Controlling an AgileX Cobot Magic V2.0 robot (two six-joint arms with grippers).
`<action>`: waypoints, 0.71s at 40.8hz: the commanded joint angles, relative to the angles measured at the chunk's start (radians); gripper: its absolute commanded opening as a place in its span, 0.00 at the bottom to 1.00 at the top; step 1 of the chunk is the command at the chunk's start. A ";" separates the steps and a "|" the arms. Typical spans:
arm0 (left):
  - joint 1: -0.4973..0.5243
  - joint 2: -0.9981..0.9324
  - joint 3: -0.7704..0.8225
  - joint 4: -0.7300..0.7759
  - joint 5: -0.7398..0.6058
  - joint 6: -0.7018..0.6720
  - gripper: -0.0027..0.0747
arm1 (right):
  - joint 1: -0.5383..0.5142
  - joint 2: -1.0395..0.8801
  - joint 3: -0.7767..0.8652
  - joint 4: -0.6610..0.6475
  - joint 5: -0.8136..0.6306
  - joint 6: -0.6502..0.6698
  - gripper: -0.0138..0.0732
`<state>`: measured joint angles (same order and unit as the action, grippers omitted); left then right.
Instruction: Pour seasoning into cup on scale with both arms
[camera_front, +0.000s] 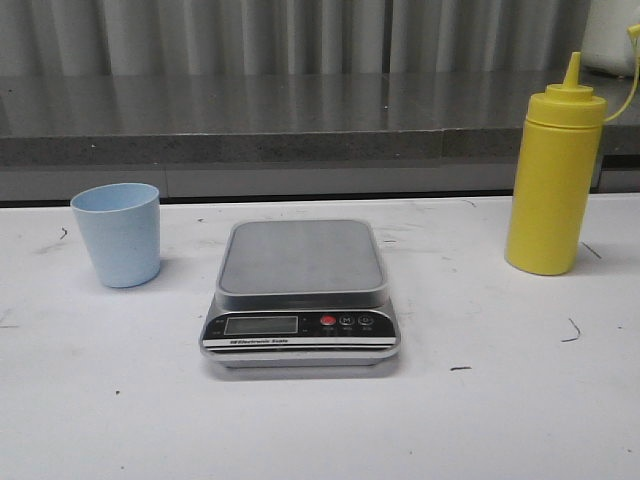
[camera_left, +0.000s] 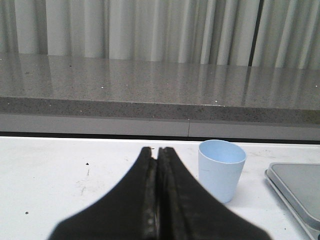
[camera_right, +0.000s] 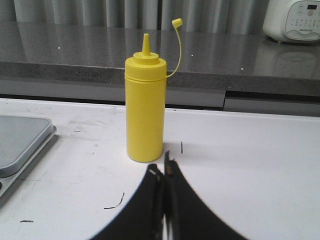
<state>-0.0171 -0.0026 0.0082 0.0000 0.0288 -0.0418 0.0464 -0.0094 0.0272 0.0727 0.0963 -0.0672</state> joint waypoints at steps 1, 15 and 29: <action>-0.001 -0.024 0.015 -0.008 -0.081 -0.001 0.01 | -0.002 -0.019 -0.003 0.000 -0.089 -0.010 0.08; -0.001 -0.024 0.015 -0.008 -0.081 -0.001 0.01 | -0.002 -0.019 -0.003 0.000 -0.089 -0.010 0.08; -0.001 -0.024 0.015 -0.008 -0.103 -0.001 0.01 | -0.002 -0.019 -0.003 0.000 -0.090 -0.010 0.08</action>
<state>-0.0171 -0.0026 0.0082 0.0000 0.0288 -0.0418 0.0464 -0.0094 0.0272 0.0727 0.0963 -0.0672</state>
